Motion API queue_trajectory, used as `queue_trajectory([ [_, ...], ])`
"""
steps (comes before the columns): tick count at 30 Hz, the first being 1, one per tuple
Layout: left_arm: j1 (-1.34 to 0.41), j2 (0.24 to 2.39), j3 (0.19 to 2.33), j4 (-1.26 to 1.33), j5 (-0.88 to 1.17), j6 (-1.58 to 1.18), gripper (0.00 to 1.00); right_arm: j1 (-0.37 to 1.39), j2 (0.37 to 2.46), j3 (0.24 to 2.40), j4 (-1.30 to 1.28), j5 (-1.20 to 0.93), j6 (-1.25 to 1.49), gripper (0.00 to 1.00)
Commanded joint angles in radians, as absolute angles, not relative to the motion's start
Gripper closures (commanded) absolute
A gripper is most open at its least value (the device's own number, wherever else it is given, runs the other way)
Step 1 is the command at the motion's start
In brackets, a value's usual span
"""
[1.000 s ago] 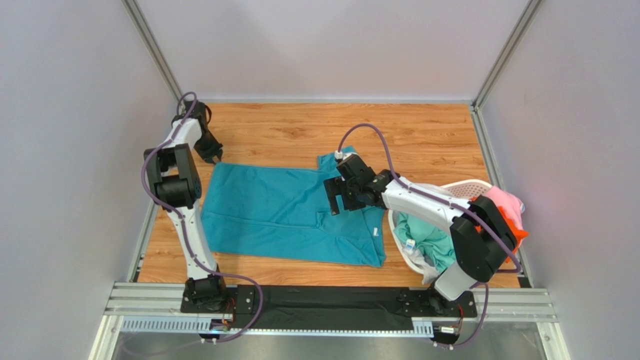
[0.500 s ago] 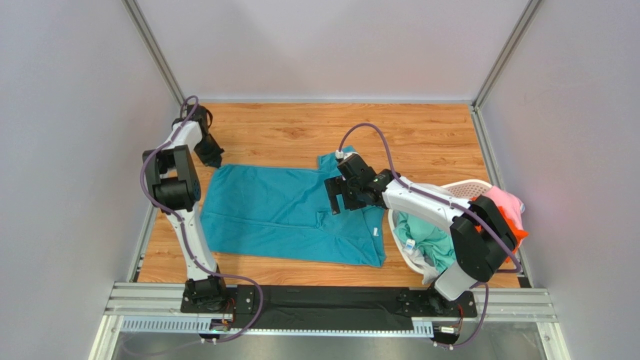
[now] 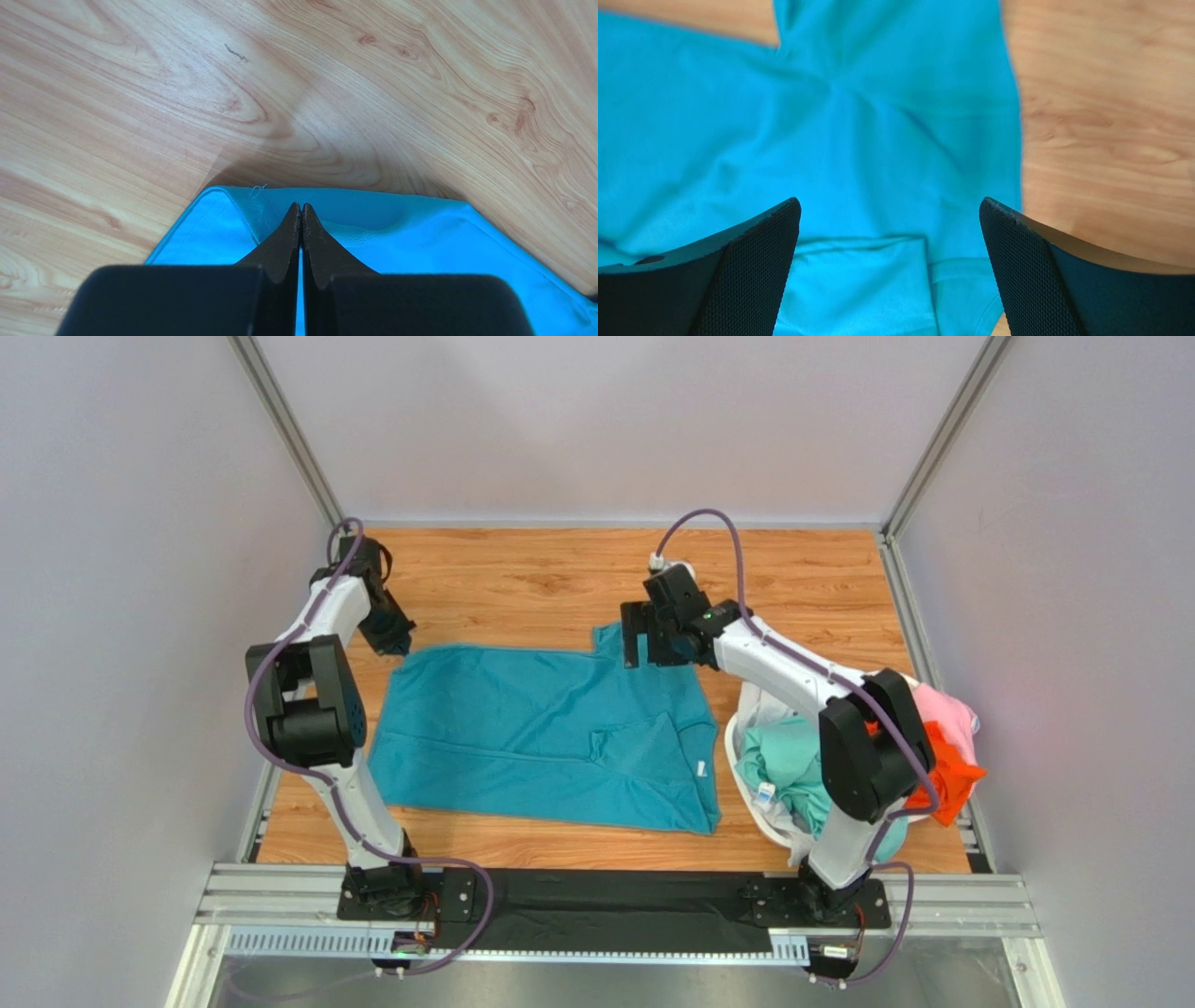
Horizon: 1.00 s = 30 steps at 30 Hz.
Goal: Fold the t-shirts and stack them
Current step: Fold the tshirt
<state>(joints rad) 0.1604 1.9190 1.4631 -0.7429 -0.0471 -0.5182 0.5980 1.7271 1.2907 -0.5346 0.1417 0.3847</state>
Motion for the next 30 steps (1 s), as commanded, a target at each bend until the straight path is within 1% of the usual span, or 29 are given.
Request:
queue_trajectory([
  [1, 0.156, 1.867, 1.434, -0.713, -0.058, -0.525, 1.0, 0.549, 1.807, 1.446, -0.549, 0.211, 0.373, 0.0],
  [6, 0.155, 1.852, 1.414, -0.709, -0.067, -0.522, 1.0, 0.485, 2.003, 1.652, -0.575, 0.222, 0.365, 0.0],
  [7, 0.155, 1.85, 1.413, -0.709, -0.071, -0.519, 1.0, 0.47, 2.038, 1.733, -0.58, 0.224, 0.362, 0.0],
  [9, 0.155, 1.845, 1.407, -0.709, -0.071, -0.52, 1.0, 0.459, 2.138, 1.813, -0.595, 0.229, 0.354, 0.0],
  [11, 0.155, 1.838, 1.404, -0.707, -0.071, -0.525, 1.0, 0.448, 2.206, 1.957, -0.638, 0.219, 0.354, 0.0],
  [14, 0.155, 1.833, 1.401, -0.707, -0.063, -0.526, 1.0, 0.446, 2.322, 2.09, -0.689, 0.238, 0.344, 0.0],
  [18, 0.155, 1.833, 1.401, -0.706, -0.058, -0.528, 1.0, 0.442, 2.405, 2.172, -0.703, 0.249, 0.333, 0.01],
  [29, 0.155, 1.833, 1.393, -0.707, -0.052, -0.515, 1.0, 0.443, 2.519, 2.23, -0.729, 0.247, 0.334, 0.08],
  [30, 0.155, 1.827, 1.385, -0.706, -0.054, -0.515, 1.0, 0.44, 2.526, 2.241, -0.738, 0.244, 0.339, 0.1],
])
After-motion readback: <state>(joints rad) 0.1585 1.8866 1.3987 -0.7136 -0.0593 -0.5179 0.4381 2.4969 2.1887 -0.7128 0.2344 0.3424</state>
